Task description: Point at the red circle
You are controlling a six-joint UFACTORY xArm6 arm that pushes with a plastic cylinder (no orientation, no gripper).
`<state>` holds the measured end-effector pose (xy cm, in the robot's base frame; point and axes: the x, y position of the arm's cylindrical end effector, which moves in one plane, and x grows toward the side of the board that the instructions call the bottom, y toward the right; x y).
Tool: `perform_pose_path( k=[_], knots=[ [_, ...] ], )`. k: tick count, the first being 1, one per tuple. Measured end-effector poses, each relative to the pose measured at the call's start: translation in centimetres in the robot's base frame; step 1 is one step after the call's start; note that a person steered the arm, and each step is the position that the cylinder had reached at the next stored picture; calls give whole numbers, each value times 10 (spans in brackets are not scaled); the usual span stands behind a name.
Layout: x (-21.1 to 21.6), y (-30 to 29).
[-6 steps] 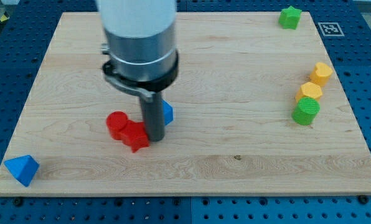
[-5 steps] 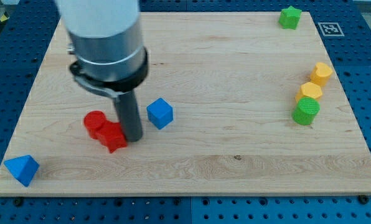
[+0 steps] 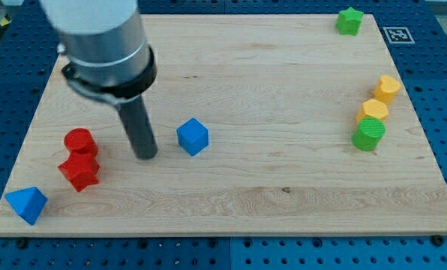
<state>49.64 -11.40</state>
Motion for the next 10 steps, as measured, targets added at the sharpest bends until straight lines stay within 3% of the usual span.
perform_pose_path(
  k=[1,2,3,4,7,8,10],
  knots=[
    [-62,-18],
    [-102,-97],
    [-100,-169],
    [-91,-190],
    [-43,-191],
    [-7,-191],
    [1,-173]
  ],
)
